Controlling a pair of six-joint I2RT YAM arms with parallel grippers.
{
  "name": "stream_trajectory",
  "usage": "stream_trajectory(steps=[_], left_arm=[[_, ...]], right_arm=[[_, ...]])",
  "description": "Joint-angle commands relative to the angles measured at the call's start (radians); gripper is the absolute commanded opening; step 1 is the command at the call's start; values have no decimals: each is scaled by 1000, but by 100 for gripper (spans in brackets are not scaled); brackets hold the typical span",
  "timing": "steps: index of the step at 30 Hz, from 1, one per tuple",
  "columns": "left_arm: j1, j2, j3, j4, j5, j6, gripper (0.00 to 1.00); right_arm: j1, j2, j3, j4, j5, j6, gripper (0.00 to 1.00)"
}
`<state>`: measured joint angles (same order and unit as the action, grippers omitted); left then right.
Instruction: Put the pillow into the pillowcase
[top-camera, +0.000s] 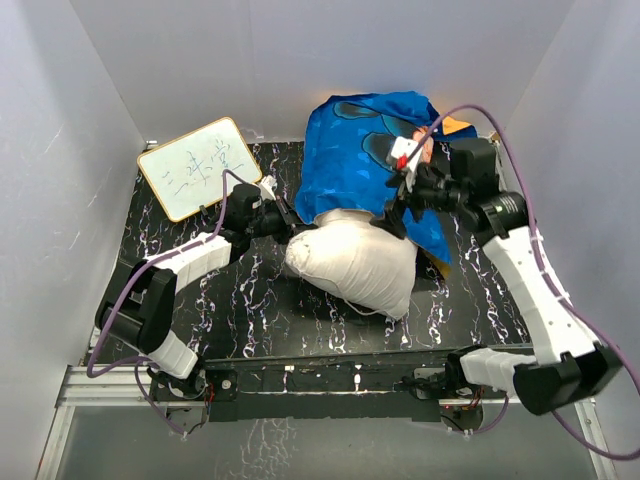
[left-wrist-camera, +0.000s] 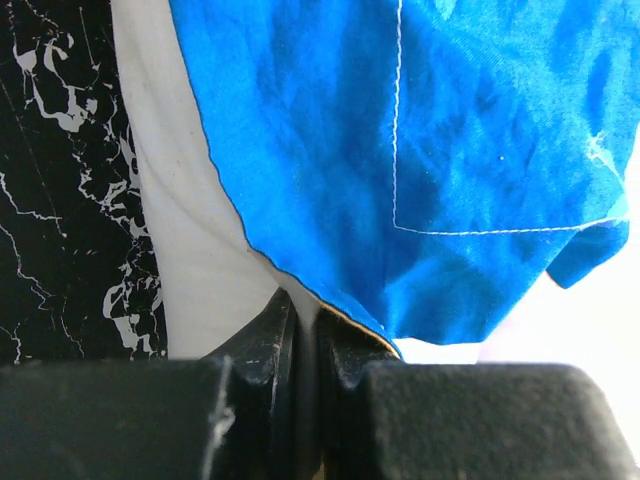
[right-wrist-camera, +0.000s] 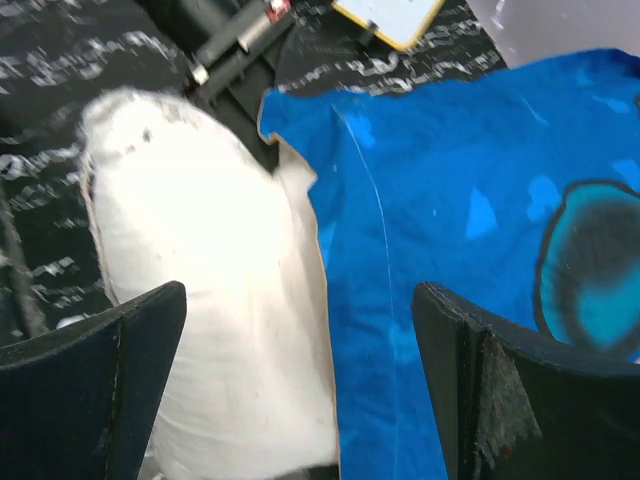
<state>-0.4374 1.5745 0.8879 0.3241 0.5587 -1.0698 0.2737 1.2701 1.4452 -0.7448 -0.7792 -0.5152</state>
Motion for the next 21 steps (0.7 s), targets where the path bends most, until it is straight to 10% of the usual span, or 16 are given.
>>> stream_trajectory(steps=[1,11,12,15,21], left_arm=[[3,-64,12,55,29,7,0],[3,-86,26,50,53,8,0],[3,-86,25,52,55,8,0],[5,-79,40,39,50,21,0],[27,-5,139,-18,51,72,0]], right_arm=[[1,-42,-158,98,226,-117,100],[13,91,-220,387,346,-28,87],[17,114,-190,385,333,-18,80],[18,161,-40,319,192,9,17],[110,202,346,208,-280,95,8]])
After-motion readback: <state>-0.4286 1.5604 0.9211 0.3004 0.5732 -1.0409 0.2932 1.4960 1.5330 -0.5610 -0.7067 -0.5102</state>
